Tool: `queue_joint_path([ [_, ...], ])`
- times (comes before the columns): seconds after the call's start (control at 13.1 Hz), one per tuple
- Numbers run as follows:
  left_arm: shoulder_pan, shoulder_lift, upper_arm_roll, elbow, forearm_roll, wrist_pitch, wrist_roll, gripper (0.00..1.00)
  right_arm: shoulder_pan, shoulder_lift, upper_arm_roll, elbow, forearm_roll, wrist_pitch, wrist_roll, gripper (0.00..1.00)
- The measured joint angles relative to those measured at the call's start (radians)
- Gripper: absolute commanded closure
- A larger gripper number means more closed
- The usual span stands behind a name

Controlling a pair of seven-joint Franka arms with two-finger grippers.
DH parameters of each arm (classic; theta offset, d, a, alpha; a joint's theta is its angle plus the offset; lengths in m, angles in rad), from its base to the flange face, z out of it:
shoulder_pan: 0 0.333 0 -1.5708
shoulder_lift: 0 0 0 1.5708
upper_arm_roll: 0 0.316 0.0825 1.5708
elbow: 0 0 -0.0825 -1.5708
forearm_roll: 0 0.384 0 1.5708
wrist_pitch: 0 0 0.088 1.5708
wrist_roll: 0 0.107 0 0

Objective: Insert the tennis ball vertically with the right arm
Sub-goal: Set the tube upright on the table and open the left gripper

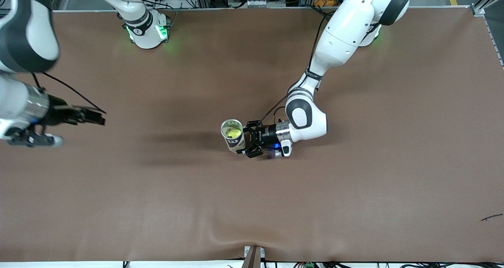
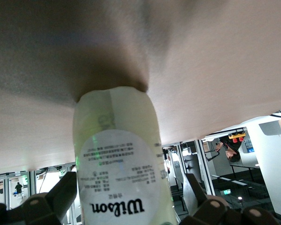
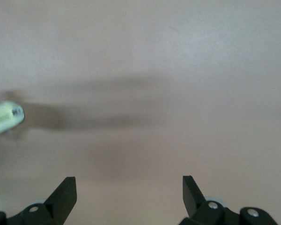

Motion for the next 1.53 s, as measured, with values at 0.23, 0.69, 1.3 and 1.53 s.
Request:
queue_joint_path([
  [0.23, 0.025, -0.019, 0.000, 0.002, 0.076, -0.001, -0.063, 0.00, -0.038, -0.105, -0.001, -0.030, -0.004, -0.070, -0.092, 0.00],
  [0.69, 0.104, -0.057, 0.000, 0.004, 0.231, -0.079, -0.179, 0.00, -0.059, -0.195, -0.006, 0.017, -0.058, -0.175, -0.120, 0.00],
  [1.3, 0.272, -0.133, 0.002, 0.003, 0.530, -0.326, -0.318, 0.00, -0.059, -0.199, 0.002, 0.078, -0.080, -0.244, 0.050, 0.00],
  [1.53, 0.317, -0.155, 0.002, 0.003, 0.662, -0.382, -0.342, 0.00, -0.059, -0.199, 0.001, 0.101, -0.081, -0.235, 0.057, 0.00],
])
